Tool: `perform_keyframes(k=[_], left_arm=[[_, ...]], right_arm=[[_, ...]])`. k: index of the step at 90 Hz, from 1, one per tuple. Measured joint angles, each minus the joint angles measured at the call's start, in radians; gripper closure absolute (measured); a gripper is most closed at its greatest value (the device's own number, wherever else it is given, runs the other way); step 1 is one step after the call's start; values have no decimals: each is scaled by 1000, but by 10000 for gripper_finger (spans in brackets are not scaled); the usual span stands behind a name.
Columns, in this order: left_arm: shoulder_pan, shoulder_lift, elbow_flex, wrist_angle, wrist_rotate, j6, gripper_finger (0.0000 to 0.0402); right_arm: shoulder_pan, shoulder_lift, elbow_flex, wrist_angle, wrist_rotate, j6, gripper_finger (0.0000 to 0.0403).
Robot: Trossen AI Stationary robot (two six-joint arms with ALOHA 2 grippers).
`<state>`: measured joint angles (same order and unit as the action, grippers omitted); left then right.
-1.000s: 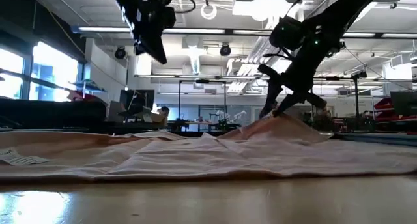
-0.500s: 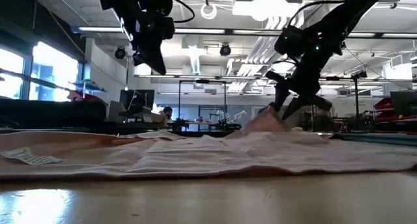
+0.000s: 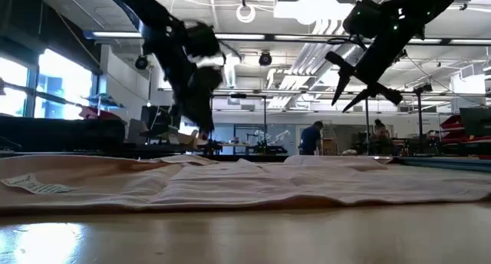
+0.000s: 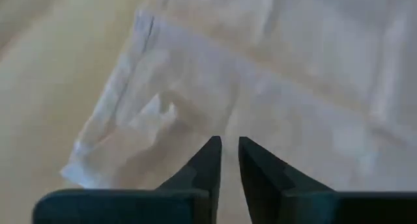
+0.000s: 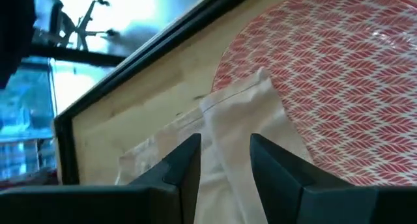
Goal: Set table place
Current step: Fold the pink napkin
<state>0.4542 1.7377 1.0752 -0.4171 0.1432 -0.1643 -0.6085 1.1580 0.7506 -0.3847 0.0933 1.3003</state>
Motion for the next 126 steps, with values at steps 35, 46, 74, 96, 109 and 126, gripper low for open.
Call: perform_keyframes(k=[35, 46, 74, 96, 109, 126], left_arm=[[14, 92, 80, -226, -186, 107, 360], [36, 53, 80, -298, -279, 153, 366], [103, 11, 26, -111, 109, 137, 365], [74, 69, 19, 80, 38, 170, 310], [58, 130, 19, 81, -24, 189, 297], [27, 147, 19, 74, -117, 220, 335]], right_arm=[[39, -10, 0, -18, -105, -103, 291], [90, -4, 0, -40, -193, -188, 291], [240, 145, 0, -24, -311, -274, 291], [258, 202, 0, 127, -323, -227, 291], [258, 192, 0, 130, -334, -217, 291], [258, 175, 0, 125, -349, -209, 291]])
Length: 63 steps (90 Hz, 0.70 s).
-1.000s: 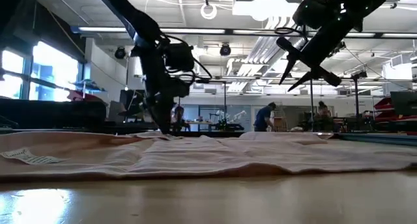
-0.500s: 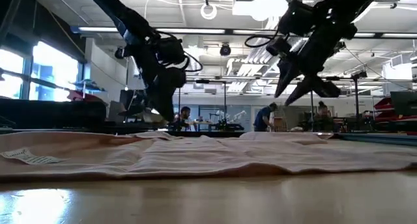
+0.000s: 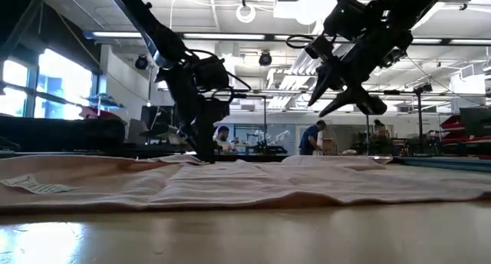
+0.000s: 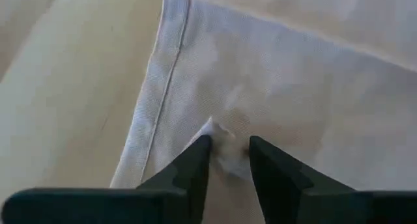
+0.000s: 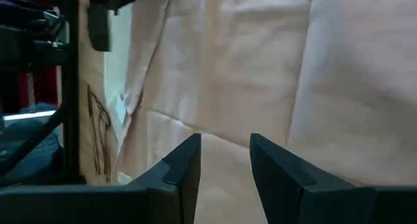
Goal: Set table place
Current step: Fold the pink napkin
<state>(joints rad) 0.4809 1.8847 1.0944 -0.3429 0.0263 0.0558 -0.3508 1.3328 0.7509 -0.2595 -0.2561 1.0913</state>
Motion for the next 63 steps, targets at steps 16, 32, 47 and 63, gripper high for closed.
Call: perform_keyframes(k=[16, 32, 47, 63], left_arm=[[-22, -5, 23, -27, -25, 35, 394], [-32, -40, 34, -54, -64, 37, 400], [-29, -86, 36, -113, -71, 53, 401], [-29, -132, 35, -250, -85, 62, 401]], right_arm=[[0, -1, 0, -1, 2, 1, 291], [0, -1, 0, -5, 5, 0, 291], [0, -1, 0, -6, 13, -16, 291], [0, -1, 0, -10, 14, -18, 291]])
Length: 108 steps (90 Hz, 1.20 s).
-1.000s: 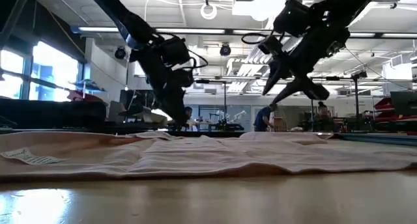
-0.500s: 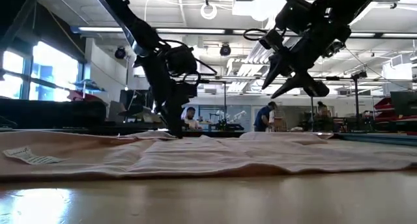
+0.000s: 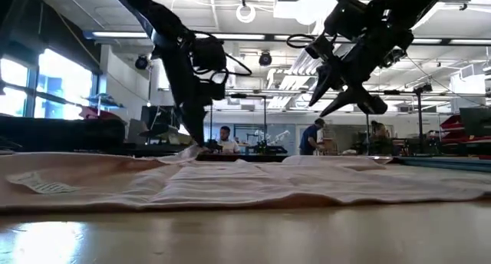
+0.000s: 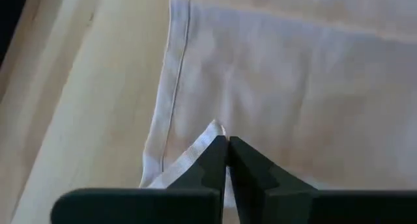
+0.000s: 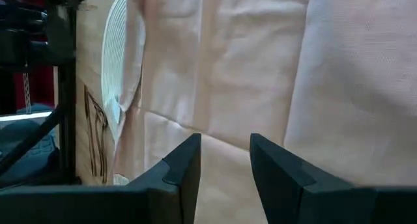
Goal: Set table place
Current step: Fold the pink napkin
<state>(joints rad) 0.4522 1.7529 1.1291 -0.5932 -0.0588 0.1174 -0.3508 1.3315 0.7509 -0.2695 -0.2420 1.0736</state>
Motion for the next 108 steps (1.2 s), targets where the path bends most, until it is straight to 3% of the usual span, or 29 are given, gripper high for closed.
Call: perform_keyframes(k=[23, 51, 83, 94, 108], left_arm=[[22, -100, -108, -122, -87, 19, 402], [142, -267, -246, -68, -133, 103, 401], [281, -270, -296, -14, 89, 200, 401], [281, -275, -299, -9, 134, 199, 401], [277, -299, -298, 5, 144, 147, 401]], right_arm=[[0, 0, 0, -65, 0, -9, 291], [0, 0, 0, -78, -5, -20, 291], [-18, 0, 3, -59, -37, -53, 291], [-95, 1, 59, -148, -108, -67, 291], [-226, 13, 176, -320, -68, -248, 291]])
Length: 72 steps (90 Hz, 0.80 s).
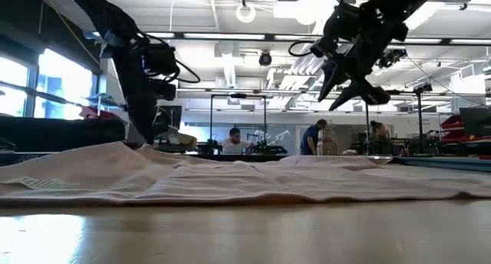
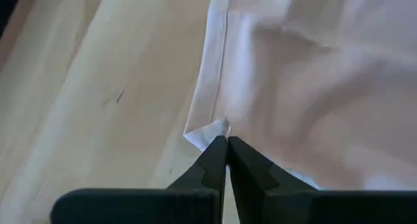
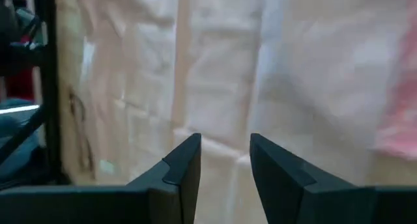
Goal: Set table place
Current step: Fold the pink napkin
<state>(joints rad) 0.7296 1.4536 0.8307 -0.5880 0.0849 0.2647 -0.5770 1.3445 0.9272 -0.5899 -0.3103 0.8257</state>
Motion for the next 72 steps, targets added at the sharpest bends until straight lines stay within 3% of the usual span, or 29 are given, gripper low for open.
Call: perform_keyframes(k=[18, 38, 56, 72], left_arm=[[0, -34, 0, 19, -4, -124, 401], [0, -34, 0, 26, -3, -159, 401], [0, -34, 0, 27, -1, -227, 401], [0, -34, 0, 26, -1, -263, 401]], right_arm=[[-175, 136, 78, -83, -27, -236, 289], [-223, 360, 209, -104, -62, -385, 256], [-216, 507, 360, -135, 109, -486, 237], [-222, 588, 419, -166, 148, -522, 242]])
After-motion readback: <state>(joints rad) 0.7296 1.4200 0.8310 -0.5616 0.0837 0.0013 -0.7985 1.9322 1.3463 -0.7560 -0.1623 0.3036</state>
